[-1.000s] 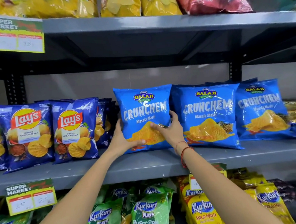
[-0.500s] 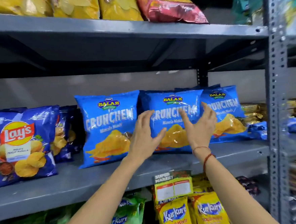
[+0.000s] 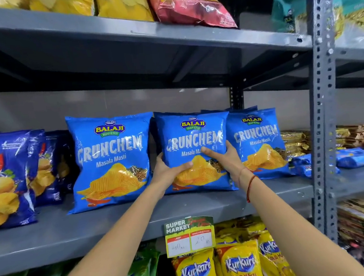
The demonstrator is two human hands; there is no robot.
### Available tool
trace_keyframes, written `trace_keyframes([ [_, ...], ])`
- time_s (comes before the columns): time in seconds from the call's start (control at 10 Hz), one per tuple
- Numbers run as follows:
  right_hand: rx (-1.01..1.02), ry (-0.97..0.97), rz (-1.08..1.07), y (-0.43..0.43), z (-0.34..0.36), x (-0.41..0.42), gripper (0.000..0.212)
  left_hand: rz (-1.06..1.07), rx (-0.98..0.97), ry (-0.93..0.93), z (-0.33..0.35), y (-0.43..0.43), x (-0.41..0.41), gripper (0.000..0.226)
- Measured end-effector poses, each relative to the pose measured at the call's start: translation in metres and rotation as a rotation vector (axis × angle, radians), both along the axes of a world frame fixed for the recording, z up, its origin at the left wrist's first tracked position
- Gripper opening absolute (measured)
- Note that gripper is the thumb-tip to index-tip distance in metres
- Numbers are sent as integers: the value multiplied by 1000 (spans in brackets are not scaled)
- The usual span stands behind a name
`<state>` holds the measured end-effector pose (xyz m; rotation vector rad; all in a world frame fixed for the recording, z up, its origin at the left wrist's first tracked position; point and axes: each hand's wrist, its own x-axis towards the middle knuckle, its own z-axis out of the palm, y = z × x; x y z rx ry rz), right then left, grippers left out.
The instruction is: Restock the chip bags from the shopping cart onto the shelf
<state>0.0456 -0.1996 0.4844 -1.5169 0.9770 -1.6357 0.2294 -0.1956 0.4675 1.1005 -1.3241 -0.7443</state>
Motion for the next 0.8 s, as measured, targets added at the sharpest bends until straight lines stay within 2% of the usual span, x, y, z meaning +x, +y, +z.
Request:
trace_keyframes([
  [0.3, -48, -20, 39, -30, -6, -5, 44, 71, -80, -223, -8, 5, -8, 115],
  [0.4, -44, -9, -4, -32, -11, -3, 51, 88, -81, -271, -9, 13, -10, 118],
  [0.5, -73, 37, -122, -23, -11, -3, 70, 149, -123, -301, -10, 19, -12, 118],
  [0.6, -175, 56, -276, 1, -7, -3, 82, 261, -157, -386, -12, 28, -18, 111],
  [0.7, -295, -4, -315, 28, 5, -7, 75, 343, -350, -498, -10, 41, -15, 98],
  [0.8, -430, -65, -330, 60, 22, -15, 61, 426, -564, -701, -1, 51, -5, 84],
])
